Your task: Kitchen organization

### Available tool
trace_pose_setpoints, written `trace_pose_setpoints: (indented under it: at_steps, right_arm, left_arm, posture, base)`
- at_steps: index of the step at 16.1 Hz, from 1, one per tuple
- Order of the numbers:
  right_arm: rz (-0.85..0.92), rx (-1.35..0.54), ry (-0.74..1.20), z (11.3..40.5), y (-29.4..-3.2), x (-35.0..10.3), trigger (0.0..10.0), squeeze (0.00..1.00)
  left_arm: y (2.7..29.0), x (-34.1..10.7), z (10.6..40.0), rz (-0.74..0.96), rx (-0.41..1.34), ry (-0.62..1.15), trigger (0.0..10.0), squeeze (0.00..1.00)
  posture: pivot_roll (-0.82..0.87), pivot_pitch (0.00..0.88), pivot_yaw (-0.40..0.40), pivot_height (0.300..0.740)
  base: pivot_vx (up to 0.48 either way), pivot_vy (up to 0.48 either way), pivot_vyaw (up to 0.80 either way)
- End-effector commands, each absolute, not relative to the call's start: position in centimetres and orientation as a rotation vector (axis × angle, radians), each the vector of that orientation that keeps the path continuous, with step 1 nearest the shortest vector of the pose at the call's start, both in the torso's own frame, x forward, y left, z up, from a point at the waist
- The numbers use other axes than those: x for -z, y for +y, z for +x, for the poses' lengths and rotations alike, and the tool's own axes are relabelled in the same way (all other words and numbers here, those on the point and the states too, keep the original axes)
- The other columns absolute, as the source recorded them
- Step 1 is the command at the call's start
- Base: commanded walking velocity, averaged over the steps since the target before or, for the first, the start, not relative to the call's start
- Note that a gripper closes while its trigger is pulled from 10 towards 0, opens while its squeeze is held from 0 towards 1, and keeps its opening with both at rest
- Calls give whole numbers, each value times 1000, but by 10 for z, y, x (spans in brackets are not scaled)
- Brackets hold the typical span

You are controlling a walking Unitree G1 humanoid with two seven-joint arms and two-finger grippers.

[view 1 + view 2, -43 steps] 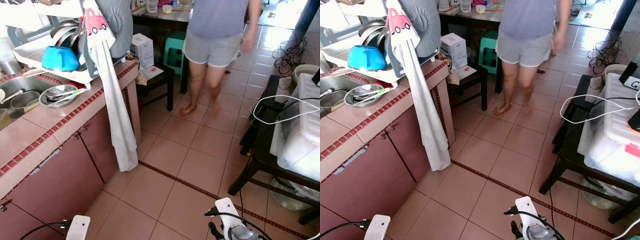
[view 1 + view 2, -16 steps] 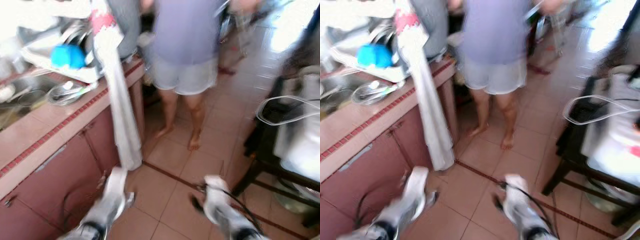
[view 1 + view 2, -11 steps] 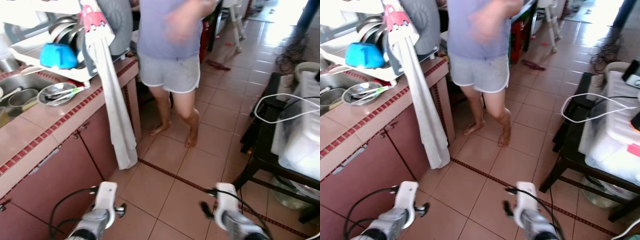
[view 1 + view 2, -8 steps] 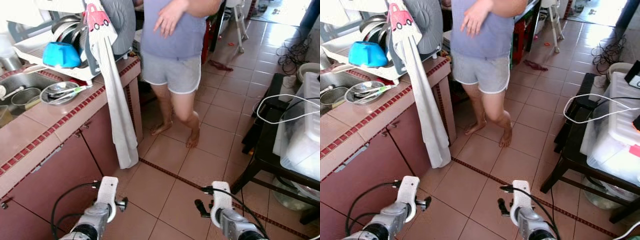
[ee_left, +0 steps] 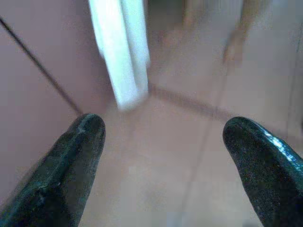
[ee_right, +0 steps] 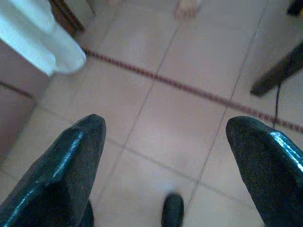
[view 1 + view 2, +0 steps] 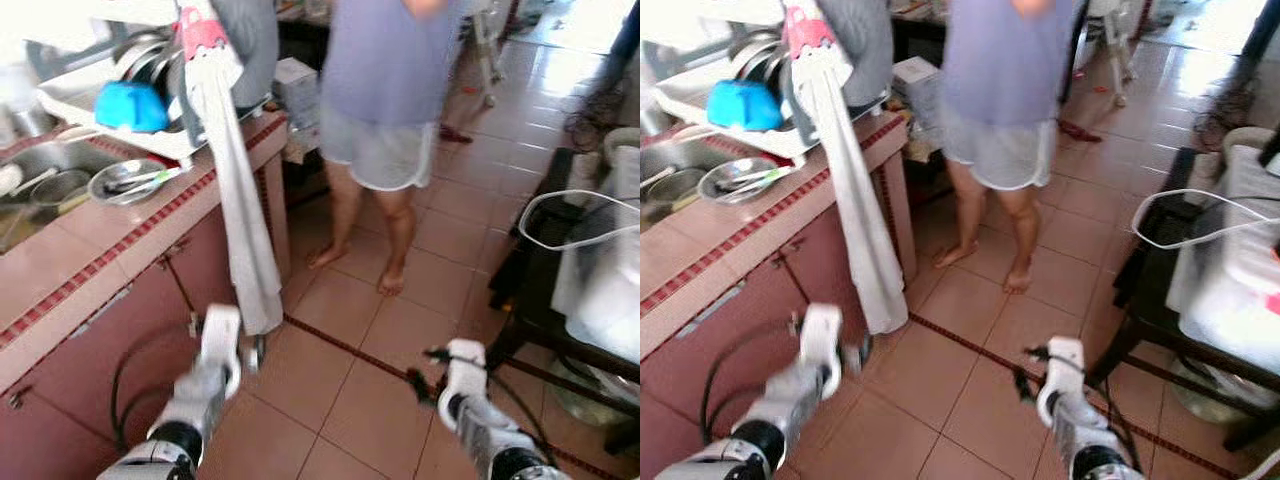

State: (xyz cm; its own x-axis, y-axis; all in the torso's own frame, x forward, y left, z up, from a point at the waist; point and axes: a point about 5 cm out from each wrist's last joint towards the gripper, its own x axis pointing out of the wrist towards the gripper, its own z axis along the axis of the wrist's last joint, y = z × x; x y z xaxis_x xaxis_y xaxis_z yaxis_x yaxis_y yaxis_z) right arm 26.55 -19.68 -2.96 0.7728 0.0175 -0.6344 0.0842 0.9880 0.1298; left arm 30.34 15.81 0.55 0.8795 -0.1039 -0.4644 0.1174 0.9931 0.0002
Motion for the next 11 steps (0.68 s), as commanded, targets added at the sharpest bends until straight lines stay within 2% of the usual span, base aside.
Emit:
trace_pose_setpoints:
  at_steps: [1,4,7,9,11]
  right_arm:
    - [183,31,636,274,-197,22,10000,0]
    - [169,7,557,279,-204,12,10000,0]
    - [168,-2,485,278,-212,4,10000,0]
    - [133,-36,432,278,-210,-5,10000,0]
    - [126,-81,372,281,-199,-18,10000,0]
  left_arm:
    - [161,-17,311,9,98,413,10000,0]
    - [160,-21,308,-66,70,367,10000,0]
    - [154,-32,302,5,104,246,10000,0]
    - [153,-37,300,44,110,230,10000,0]
    - [152,-47,302,10,72,195,10000,0]
  posture:
    - [-66,56,38,740]
    - [-71,61,45,740]
    - [-70,65,43,740]
    - [-76,63,42,740]
    - [-89,60,41,740]
  base:
    - [0,0,800]
    - [0,0,800]
    - [0,0,800]
    - [0,0,800]
    - [0,0,800]
